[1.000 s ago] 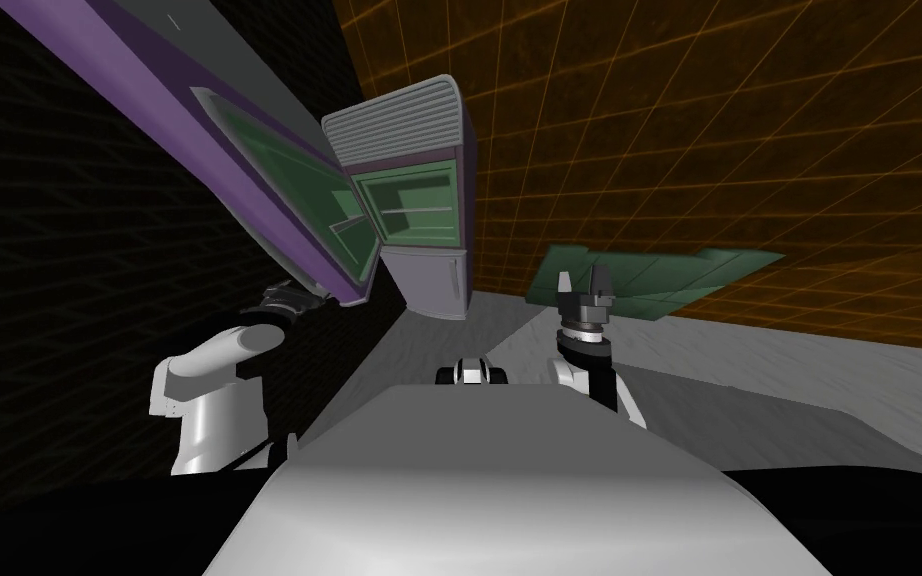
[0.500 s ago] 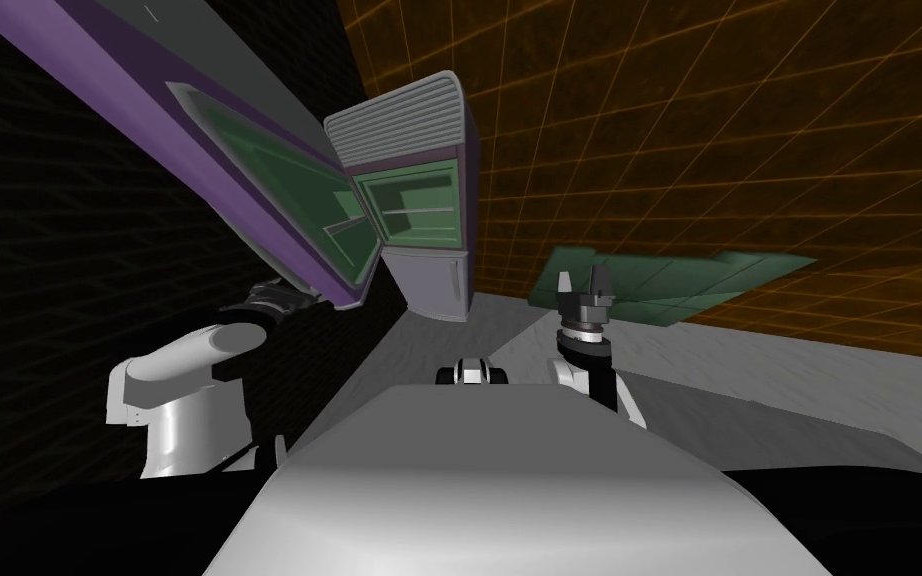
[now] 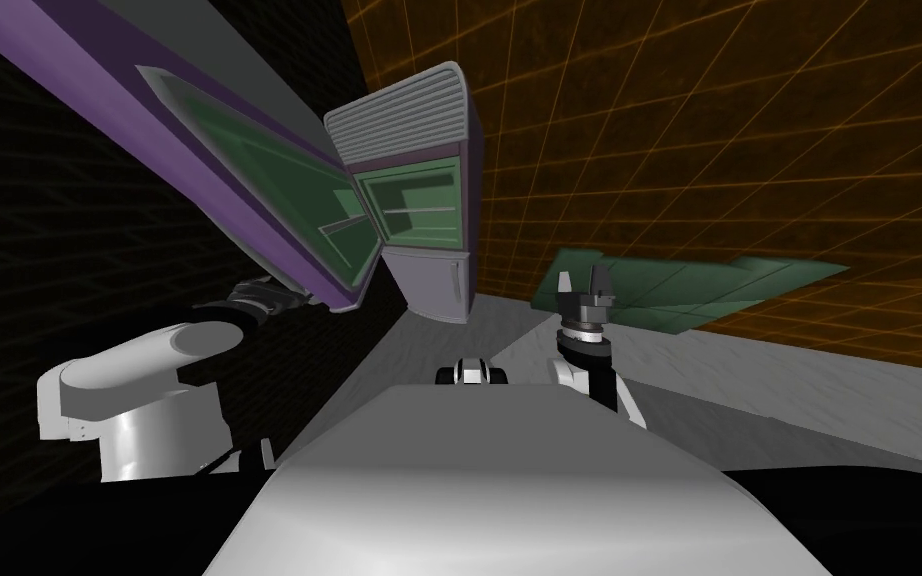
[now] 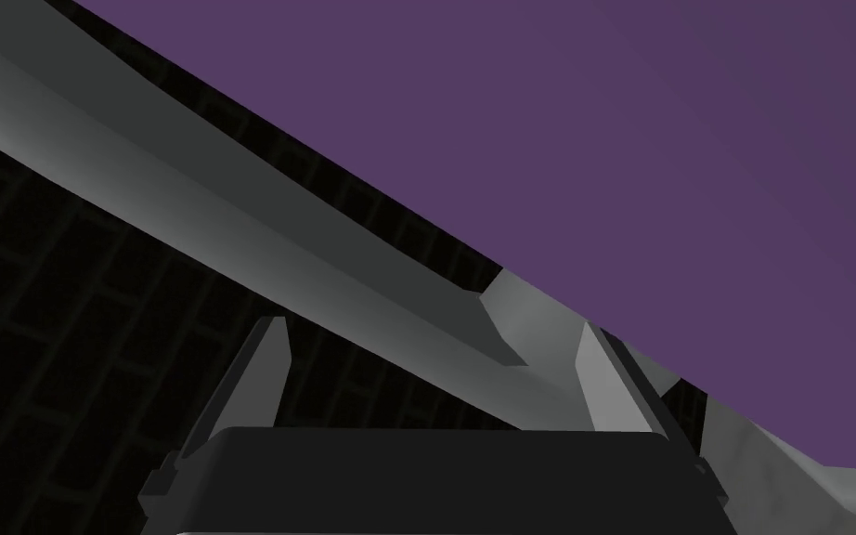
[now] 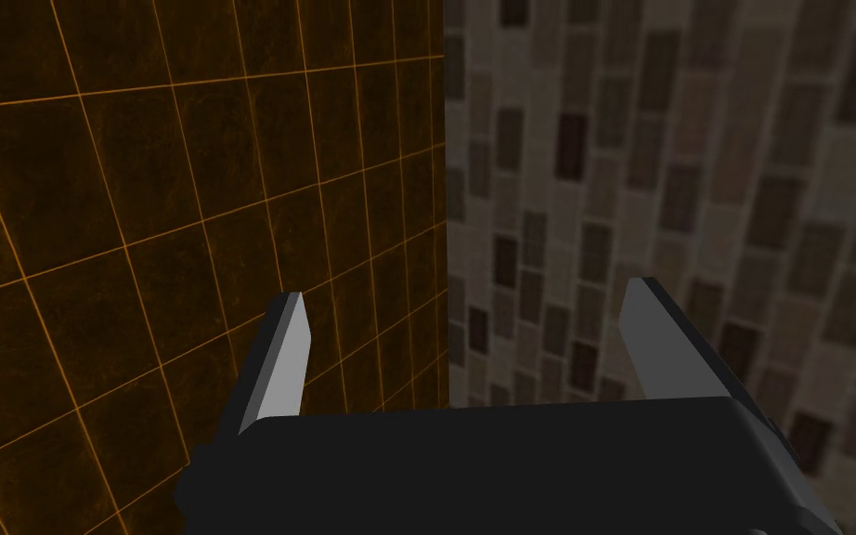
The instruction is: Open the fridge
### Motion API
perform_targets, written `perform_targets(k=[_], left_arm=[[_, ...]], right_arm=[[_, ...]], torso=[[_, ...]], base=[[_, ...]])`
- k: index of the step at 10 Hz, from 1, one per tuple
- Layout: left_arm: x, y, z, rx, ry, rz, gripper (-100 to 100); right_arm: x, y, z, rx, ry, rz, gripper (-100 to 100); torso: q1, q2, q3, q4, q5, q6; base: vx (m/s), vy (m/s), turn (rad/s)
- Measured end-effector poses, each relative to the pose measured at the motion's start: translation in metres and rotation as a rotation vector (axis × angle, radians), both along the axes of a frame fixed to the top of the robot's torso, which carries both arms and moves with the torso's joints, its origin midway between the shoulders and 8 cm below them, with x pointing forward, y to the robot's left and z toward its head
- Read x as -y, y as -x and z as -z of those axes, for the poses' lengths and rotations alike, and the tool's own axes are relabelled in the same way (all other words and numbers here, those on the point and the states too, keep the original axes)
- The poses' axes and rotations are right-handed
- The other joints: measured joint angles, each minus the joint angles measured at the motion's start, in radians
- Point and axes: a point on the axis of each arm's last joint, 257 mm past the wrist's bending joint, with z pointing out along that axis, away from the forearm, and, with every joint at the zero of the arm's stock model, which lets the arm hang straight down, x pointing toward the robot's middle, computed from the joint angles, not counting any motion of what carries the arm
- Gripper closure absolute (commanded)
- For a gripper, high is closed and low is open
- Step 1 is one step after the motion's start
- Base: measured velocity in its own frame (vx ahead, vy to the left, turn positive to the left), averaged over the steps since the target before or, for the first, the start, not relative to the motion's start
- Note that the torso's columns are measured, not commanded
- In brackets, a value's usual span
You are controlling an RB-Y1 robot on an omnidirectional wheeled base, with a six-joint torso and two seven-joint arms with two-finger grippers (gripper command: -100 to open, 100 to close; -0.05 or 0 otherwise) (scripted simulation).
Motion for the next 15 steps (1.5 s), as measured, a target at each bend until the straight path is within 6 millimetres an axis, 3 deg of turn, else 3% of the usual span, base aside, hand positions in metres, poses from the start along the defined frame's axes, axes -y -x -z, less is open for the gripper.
perform_targets(k=[1,3,4,7,15], left_arm=[[-0.001,0.002,-0.006,-0.002,0.001,0.000,-100],[-0.005,0.003,0.007,-0.020,0.022,-0.010,-100],[-0.006,0.004,0.010,-0.024,0.025,-0.013,100],[0.001,0.002,0.013,-0.023,0.047,0.009,100],[0.043,-0.010,0.006,-0.024,0.030,0.113,100]], right_arm=[[0.000,0.000,0.000,0.000,0.000,0.000,0],[0.000,0.000,0.000,0.000,0.000,0.000,0],[0.000,0.000,0.000,0.000,0.000,0.000,0],[0.000,0.000,0.000,0.000,0.000,0.000,0],[0.000,0.000,0.000,0.000,0.000,0.000,0]], torso=[[0.001,-0.001,0.000,-0.001,0.001,-0.002],[0.012,0.001,0.003,-0.005,0.012,-0.009],[0.014,0.002,0.004,-0.006,0.015,-0.010],[0.020,0.007,0.008,-0.007,0.017,-0.014],[0.009,0.004,0.006,-0.006,0.015,-0.014]], base=[[0.013,-0.004,0.053],[0.015,0.028,0.043],[-0.014,-0.006,0.031],[-0.083,0.187,-0.039],[-0.067,0.226,-0.038]])
